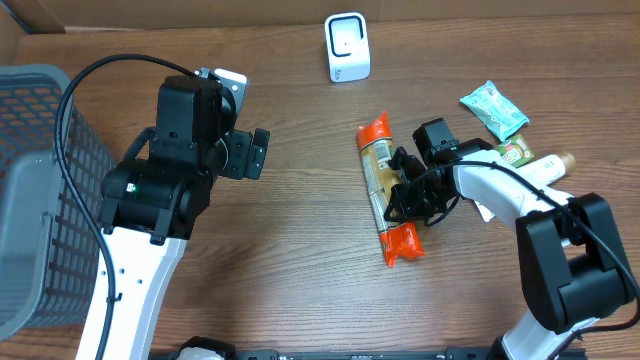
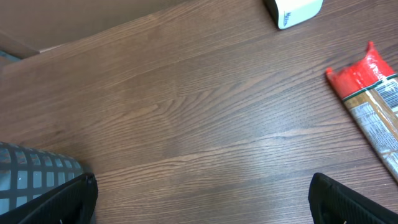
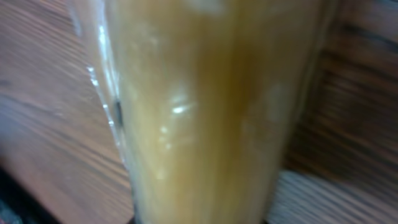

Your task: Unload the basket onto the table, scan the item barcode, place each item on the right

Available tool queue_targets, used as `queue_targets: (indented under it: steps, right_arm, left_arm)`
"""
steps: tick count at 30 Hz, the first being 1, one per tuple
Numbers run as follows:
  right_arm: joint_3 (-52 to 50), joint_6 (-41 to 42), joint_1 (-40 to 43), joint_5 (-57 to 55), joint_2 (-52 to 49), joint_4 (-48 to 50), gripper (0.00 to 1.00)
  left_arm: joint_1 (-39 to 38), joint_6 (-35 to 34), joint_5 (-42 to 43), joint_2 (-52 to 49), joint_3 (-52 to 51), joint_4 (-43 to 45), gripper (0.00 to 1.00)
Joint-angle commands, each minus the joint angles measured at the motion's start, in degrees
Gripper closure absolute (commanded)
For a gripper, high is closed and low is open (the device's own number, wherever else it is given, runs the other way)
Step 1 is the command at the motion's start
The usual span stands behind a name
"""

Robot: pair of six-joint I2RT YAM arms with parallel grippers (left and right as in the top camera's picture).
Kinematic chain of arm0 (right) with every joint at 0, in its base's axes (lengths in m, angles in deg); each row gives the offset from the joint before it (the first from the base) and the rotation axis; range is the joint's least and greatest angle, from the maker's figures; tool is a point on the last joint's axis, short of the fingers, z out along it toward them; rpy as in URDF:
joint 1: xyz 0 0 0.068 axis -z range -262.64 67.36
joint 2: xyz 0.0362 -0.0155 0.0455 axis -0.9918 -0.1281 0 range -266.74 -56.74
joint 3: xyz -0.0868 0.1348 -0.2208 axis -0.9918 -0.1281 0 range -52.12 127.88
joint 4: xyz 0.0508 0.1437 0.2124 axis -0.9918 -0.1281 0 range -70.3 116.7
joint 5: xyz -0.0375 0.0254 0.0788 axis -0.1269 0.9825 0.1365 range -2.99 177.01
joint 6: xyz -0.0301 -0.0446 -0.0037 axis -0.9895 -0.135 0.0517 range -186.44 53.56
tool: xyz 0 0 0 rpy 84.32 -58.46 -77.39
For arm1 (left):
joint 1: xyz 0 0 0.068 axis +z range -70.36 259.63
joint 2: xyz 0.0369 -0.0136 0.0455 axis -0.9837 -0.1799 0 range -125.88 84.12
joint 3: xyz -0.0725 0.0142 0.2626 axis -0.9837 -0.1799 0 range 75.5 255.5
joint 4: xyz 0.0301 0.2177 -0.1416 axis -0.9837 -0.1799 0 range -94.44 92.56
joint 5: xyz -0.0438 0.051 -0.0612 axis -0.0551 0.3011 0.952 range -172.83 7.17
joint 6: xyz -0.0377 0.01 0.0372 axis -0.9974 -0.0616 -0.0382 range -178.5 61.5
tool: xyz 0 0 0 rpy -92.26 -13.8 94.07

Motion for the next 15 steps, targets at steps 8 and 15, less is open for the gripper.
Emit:
queue_targets:
  steps: [8,15]
  right_arm:
    - [11.2,10.4,-1.0,-16.0,4.3,-9.1,0.96]
    - [13.8,27.3,-8.7,-48.4,5.0,-18.3,0.96]
  left_arm:
    - [-0.1,0.9,-0.6,-0.2,0.5,0.0,0.00]
    - [-0.1,0.9,-0.6,-0.2,0.5,0.0,0.00]
